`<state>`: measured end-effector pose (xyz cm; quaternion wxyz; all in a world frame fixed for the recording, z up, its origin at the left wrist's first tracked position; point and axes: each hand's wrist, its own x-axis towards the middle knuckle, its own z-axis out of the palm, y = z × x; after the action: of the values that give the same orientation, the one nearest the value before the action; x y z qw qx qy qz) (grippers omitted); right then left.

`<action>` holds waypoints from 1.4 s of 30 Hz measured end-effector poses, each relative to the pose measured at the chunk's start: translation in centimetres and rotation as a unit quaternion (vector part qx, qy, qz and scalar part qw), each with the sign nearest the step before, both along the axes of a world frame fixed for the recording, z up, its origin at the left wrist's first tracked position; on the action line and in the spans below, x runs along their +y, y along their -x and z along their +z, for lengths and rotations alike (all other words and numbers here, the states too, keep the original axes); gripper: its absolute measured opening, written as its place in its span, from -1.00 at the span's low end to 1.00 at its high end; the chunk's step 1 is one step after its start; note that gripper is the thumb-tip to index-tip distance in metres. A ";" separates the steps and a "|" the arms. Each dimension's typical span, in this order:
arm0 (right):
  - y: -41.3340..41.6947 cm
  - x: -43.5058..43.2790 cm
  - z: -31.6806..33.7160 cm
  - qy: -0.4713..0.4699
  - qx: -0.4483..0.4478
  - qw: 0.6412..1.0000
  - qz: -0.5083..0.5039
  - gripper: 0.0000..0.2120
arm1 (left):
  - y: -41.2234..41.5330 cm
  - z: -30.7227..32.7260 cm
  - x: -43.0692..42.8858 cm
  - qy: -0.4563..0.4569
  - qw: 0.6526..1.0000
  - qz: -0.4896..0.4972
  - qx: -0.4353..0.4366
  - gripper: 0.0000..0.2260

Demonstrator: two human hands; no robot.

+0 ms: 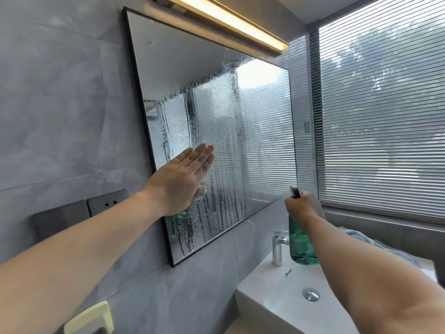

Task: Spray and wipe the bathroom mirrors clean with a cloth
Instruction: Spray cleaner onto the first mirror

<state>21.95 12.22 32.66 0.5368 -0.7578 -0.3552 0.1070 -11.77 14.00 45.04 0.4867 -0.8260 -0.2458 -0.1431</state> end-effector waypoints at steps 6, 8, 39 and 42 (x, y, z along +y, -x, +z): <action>-0.2 1.3 2.2 -0.045 -0.005 0.999 0.010 -0.86 | -0.1 0.7 0.7 -0.016 1.000 -0.010 0.007 -0.37; -0.4 1.7 2.9 -0.042 -0.014 0.999 0.014 -0.85 | -0.1 0.9 1.0 -0.027 0.999 -0.016 0.008 -0.38; 1.7 -0.5 12.0 -0.091 -0.097 0.991 -0.004 -0.70 | 2.4 1.4 -0.8 -0.011 1.000 0.014 0.001 -0.39; 2.5 -0.9 12.2 -0.100 -0.123 0.987 0.005 -0.77 | 2.6 1.2 -0.6 0.002 1.000 0.017 -0.012 -0.39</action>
<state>19.45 11.35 44.88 0.5618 -0.7056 -0.4314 -0.0199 -14.33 13.39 46.26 0.4846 -0.8208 -0.2656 -0.1444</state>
